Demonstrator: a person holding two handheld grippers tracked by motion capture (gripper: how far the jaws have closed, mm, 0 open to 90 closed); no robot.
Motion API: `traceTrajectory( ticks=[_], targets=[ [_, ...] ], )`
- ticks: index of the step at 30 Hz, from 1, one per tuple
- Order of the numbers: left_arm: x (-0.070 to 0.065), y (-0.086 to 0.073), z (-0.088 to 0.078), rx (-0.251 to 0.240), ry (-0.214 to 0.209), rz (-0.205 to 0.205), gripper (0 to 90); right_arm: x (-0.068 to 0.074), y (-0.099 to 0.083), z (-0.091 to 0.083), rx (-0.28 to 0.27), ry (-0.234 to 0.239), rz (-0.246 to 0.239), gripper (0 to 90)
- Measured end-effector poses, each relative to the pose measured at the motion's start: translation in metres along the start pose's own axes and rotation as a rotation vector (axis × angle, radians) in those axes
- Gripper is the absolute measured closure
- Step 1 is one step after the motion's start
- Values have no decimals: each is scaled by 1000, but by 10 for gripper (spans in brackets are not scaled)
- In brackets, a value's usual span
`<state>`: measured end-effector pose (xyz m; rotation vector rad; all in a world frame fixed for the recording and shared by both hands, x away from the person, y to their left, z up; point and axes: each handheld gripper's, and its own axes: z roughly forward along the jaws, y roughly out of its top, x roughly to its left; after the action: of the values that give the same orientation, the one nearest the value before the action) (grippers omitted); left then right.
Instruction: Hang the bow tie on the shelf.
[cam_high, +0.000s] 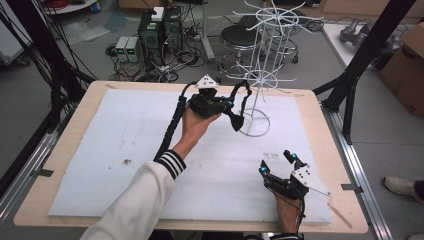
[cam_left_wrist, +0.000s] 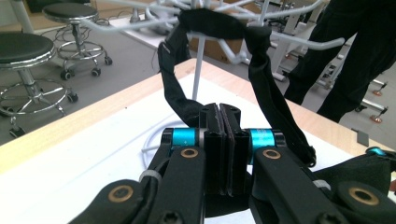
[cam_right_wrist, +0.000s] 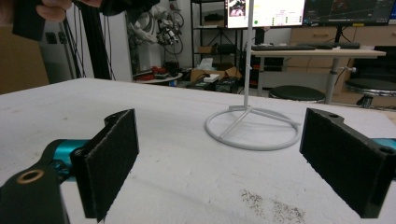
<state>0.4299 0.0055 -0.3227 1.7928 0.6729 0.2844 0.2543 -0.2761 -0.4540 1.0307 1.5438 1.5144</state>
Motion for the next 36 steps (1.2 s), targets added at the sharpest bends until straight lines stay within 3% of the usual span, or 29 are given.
traceTrajectory(
  ticks=[14, 21, 24, 30, 34, 36],
  targets=[
    [2, -7, 6, 19, 4, -9, 877, 0, 0, 0, 3, -2, 5, 107],
    [1, -9, 8, 22, -5, -10, 830, 0, 0, 0, 0, 0, -3, 107],
    [1, -9, 8, 19, -11, -6, 742, 0, 0, 0, 0, -1, -3, 107],
    [5, -8, 4, 19, -28, -19, 479, 0, 0, -1, -2, 0, -1, 107],
    [7, -8, -1, 60, -45, -10, 260, 0, 0, -1, -4, 2, 0, 107],
    [10, -9, -7, 32, -45, -10, 206, 0, 0, -1, -5, 4, -2, 107]
  ],
)
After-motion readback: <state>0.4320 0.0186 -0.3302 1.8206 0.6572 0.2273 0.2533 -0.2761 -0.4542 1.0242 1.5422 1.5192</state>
